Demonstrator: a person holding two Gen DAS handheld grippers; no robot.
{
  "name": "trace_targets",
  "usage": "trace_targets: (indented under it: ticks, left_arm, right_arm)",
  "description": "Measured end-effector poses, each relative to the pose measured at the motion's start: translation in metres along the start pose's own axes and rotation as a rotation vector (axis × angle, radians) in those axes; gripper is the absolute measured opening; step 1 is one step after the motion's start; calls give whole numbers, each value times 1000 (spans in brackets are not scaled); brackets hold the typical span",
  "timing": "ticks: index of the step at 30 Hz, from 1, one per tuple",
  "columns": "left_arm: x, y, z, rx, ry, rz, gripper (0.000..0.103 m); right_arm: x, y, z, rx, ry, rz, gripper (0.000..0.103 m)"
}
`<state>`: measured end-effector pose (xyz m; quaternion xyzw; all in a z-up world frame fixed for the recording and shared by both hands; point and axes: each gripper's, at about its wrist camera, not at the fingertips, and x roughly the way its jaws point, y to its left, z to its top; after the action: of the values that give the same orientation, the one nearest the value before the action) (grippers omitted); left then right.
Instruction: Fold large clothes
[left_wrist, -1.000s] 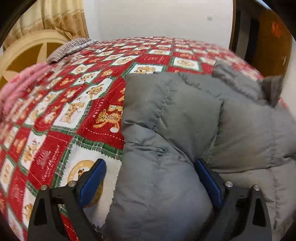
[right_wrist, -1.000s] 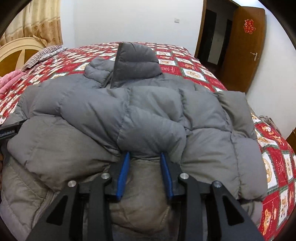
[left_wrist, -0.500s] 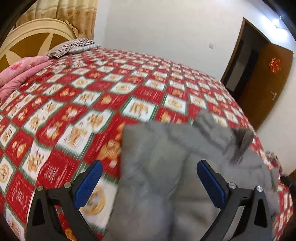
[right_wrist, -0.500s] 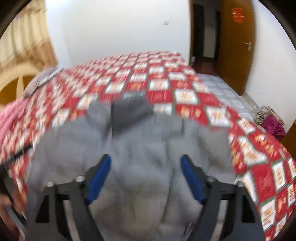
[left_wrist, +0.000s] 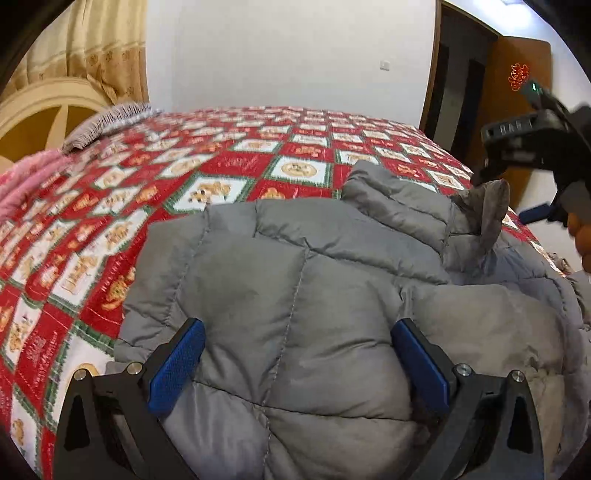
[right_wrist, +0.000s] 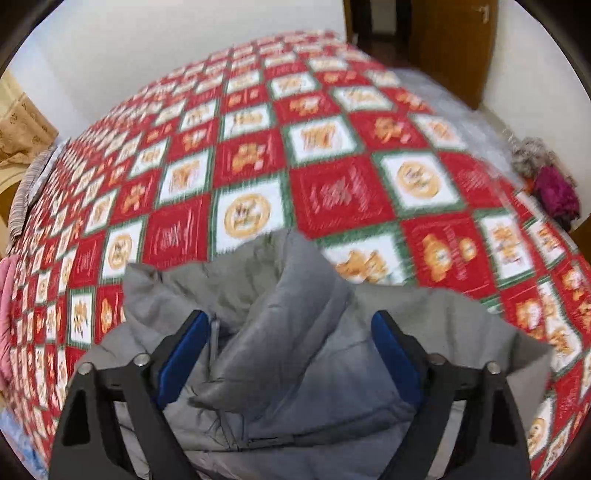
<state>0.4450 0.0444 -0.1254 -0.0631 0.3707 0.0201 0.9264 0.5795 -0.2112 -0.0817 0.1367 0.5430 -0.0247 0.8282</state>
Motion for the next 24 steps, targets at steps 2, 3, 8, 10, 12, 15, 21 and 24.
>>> trace_targets:
  ticks: [2,3,8,10,12,15,21,24]
  left_arm:
    - [3,4,1,-22,15,-22,102]
    - [4,7,1,-34,18,-35,102]
    - [5,8,0,-49,21,-51,102]
    - [4,8,0,-53,20,-64,102]
    - [-3,12,2,-64,16,-107,102]
    - [-28,16,12,-83,-17,-169,102]
    - [-41,-22,78,1,-37,-180,102]
    - [-15,-66,101,106,31,-197,102]
  right_arm:
    - [2,-7,-9,0,42,-7,43]
    - [-1,-13,-14,10,59,4,19]
    - [-32,-41,-44,75,10,27,17]
    - [-33,-55,-64,113,-16,23,17]
    - [-22,-68,-83,163,-33,30,17]
    - [-7,-78,-102,194,-125,86,15]
    - [-12,-59,-122,73,-320,21,16]
    - [-16,-71,-123,113,-339,82,16]
